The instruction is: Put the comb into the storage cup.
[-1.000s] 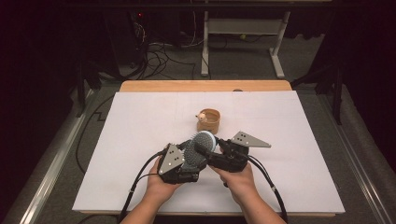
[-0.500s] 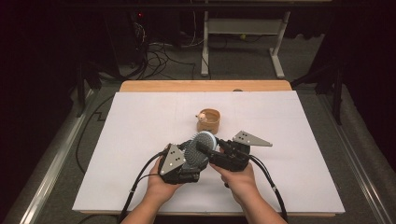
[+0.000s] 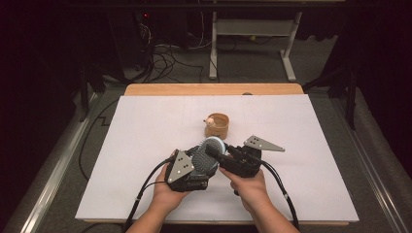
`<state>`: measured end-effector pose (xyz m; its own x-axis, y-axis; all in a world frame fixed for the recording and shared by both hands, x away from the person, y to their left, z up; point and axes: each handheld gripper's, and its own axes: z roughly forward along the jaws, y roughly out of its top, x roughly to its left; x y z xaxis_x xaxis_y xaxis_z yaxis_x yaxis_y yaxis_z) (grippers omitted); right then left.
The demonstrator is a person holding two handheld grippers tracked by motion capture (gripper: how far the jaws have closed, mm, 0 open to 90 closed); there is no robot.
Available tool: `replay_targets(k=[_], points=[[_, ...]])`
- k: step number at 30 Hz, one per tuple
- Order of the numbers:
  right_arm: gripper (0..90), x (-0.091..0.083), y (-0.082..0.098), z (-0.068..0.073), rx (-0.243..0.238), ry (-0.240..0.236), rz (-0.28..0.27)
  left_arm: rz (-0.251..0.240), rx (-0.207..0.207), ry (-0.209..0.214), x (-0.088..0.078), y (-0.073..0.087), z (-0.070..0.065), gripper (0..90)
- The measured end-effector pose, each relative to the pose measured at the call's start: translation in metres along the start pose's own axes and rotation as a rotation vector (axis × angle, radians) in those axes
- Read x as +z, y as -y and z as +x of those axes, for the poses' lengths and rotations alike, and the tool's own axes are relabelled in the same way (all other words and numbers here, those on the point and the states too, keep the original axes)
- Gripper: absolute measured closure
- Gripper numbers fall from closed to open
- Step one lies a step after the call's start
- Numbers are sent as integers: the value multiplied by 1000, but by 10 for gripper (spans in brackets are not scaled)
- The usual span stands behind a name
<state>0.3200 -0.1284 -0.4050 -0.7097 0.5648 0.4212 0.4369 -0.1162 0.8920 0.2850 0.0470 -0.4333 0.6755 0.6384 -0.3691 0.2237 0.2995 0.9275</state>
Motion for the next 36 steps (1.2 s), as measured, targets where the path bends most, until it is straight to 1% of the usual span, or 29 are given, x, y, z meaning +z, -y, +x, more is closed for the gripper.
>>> replay_targets(k=[4,8,17,22,28,30,31,33,36], points=[[566,-1,-1,0,11,-1,3,1,14,-4,0,0,-1,206],[579,-1,-1,1,14,3,0,-4,17,-8,0,0,-1,205],[608,-2,-3,4,1,7,-11,-12,34,-9,-1,-1,-4,204],[617,-3,-3,4,8,4,-14,-13,40,-14,-1,-1,-5,203],[619,-3,-4,5,6,3,-16,-15,27,-7,-1,-3,-5,201],[620,-3,-4,5,7,2,-16,-20,-9,7,-2,-5,-4,199],[620,-3,-4,5,7,2,-17,-20,-17,10,-3,-6,-4,199],[620,-3,-4,6,2,-1,-19,-24,-13,13,-3,-6,-4,194],[621,-3,-5,8,-12,3,-23,-20,-24,19,-3,-6,-3,158]])
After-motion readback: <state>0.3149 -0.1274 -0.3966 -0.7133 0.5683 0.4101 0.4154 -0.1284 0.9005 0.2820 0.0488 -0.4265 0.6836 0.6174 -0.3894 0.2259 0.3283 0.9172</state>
